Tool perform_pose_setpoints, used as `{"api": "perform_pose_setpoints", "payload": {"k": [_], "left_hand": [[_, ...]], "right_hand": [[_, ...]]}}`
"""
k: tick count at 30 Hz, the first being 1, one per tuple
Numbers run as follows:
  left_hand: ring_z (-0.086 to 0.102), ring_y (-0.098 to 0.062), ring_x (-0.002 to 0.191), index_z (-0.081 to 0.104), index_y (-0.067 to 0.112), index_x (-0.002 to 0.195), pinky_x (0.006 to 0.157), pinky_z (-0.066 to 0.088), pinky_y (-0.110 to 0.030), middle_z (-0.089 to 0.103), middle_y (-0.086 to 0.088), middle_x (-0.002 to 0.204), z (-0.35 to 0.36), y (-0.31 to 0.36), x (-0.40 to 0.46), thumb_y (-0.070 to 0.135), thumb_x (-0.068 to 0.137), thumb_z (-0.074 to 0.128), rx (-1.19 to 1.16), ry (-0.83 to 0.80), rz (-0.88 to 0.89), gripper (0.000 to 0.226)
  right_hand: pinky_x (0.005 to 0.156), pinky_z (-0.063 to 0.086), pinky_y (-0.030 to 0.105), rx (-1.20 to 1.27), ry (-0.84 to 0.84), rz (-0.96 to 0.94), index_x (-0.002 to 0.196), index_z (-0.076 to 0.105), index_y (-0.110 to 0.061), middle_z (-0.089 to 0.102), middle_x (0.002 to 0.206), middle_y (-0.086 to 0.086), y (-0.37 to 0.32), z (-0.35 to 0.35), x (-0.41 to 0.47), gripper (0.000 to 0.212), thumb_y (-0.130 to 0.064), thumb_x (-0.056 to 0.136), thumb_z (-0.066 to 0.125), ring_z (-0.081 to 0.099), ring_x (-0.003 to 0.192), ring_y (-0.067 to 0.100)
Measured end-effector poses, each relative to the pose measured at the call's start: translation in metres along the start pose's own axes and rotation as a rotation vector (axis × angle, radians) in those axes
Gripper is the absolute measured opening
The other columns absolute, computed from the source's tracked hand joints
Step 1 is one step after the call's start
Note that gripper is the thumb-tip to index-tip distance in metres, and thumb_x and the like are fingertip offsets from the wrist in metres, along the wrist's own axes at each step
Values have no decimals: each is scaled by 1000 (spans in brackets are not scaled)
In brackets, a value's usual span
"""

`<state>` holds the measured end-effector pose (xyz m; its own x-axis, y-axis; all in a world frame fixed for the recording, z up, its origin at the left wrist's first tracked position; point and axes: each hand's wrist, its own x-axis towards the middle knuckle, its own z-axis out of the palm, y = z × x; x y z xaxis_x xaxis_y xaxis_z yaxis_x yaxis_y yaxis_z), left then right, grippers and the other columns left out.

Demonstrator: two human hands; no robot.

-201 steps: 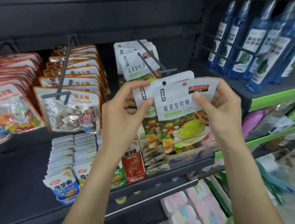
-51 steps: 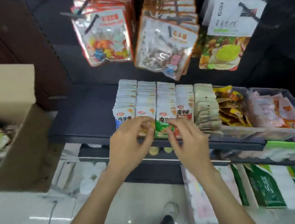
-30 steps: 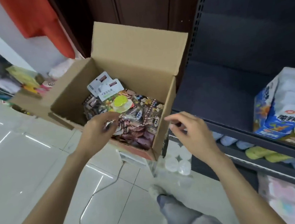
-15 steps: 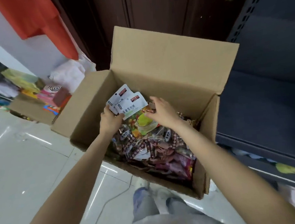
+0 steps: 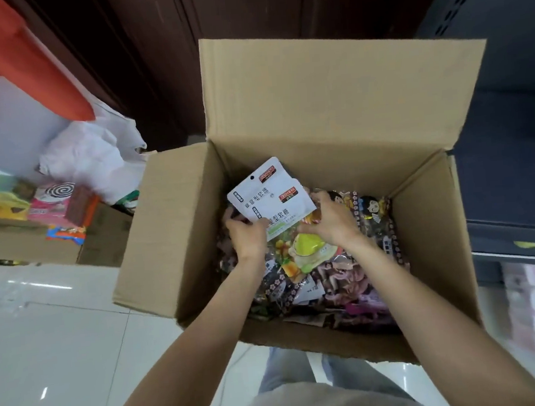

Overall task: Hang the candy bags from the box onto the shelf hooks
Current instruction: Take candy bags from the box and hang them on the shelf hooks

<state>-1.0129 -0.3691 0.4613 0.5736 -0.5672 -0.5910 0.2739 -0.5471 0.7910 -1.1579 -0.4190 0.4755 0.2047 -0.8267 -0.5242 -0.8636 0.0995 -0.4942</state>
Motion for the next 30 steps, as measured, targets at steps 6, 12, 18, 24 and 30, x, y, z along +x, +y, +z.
{"api": "perform_pose_setpoints", "payload": {"k": [6, 12, 18, 24, 30], "left_hand": [[48, -24, 122, 35, 15, 139, 98, 45, -40, 54, -5, 129, 21, 5, 5, 0, 77, 68, 523, -359, 316, 72], [61, -24, 106, 20, 23, 147, 80, 53, -43, 64, -1, 121, 19, 9, 11, 7, 69, 76, 672, -534, 546, 97], [63, -21, 108, 24, 23, 148, 82, 53, -40, 64, -1, 124, 14, 9, 17, 5, 79, 74, 674, -554, 512, 88], [64, -14, 97, 51, 20, 130, 93, 50, -42, 67, 10, 108, 2, 18, 14, 13, 91, 64, 541, -650, 405, 42], [64, -14, 85, 63, 33, 107, 81, 52, -42, 68, 11, 89, -44, 71, -16, 34, 96, 50, 451, -410, 799, 17]], "right_hand": [[78, 47, 36, -45, 131, 106, 129, 43, -10, 60, 124, 10, 26, -3, -13, 65, -44, 82, 73, 57, 111, 29], [97, 39, 38, 83, 176, 110, 140, 33, -8, 41, 139, 14, 23, 9, -6, 88, -37, 73, 82, 42, 128, 32], [94, 42, 37, 134, 228, 165, 138, 38, -13, 49, 134, 14, 32, 14, -10, 78, -32, 75, 81, 46, 124, 33], [78, 44, 40, 75, 296, 296, 120, 39, -7, 63, 118, 17, 31, -7, -41, 62, -31, 79, 78, 60, 107, 38], [73, 49, 39, 254, 787, 65, 121, 46, -13, 68, 115, 5, 23, -62, -118, 36, -14, 91, 64, 64, 100, 33]]}}
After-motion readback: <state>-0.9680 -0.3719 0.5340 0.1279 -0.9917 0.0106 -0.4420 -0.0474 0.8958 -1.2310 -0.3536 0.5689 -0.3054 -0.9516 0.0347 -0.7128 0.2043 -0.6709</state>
